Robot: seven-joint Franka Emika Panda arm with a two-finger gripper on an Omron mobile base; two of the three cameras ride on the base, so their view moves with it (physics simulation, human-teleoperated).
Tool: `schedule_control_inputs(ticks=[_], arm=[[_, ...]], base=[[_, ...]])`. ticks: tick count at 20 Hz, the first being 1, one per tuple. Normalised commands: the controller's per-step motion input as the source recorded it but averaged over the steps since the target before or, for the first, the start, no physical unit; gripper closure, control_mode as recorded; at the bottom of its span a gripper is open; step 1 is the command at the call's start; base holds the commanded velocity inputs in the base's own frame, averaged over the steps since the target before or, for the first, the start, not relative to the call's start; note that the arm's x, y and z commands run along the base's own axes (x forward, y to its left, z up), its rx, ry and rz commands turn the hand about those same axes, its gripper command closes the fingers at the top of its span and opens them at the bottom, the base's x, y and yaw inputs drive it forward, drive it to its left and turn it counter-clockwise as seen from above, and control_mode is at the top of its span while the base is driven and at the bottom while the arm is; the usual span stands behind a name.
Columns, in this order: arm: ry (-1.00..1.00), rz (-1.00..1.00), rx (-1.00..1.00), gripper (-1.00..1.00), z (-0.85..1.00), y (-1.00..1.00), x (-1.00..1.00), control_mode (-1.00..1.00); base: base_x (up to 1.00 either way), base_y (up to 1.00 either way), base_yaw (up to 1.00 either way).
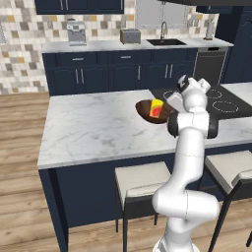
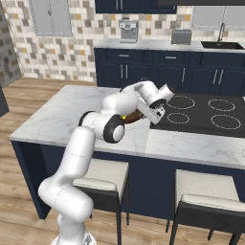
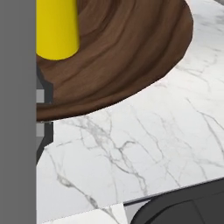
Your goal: Place the cup inside the bowl on the dining table and move the bowl to any counter.
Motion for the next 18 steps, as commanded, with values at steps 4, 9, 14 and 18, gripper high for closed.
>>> schedule_control_inputs(ticks=[4, 9, 14, 18], arm=[[-0.08, 0.0, 0.0, 1.0, 0.36, 0.0, -0.47, -1.0], [-0.1, 0.0, 0.0, 1.0, 0.34, 0.02, -0.5, -1.0], [-0.06, 0.0, 0.0, 1.0, 0.33, 0.06, -0.52, -1.0], [-0.03, 0.0, 0.0, 1.0, 0.25, 0.03, -0.52, -1.0]], base=[[0.0, 0.0, 0.0], [0.0, 0.0, 0.0], [0.0, 0.0, 0.0], [0.0, 0.0, 0.0]])
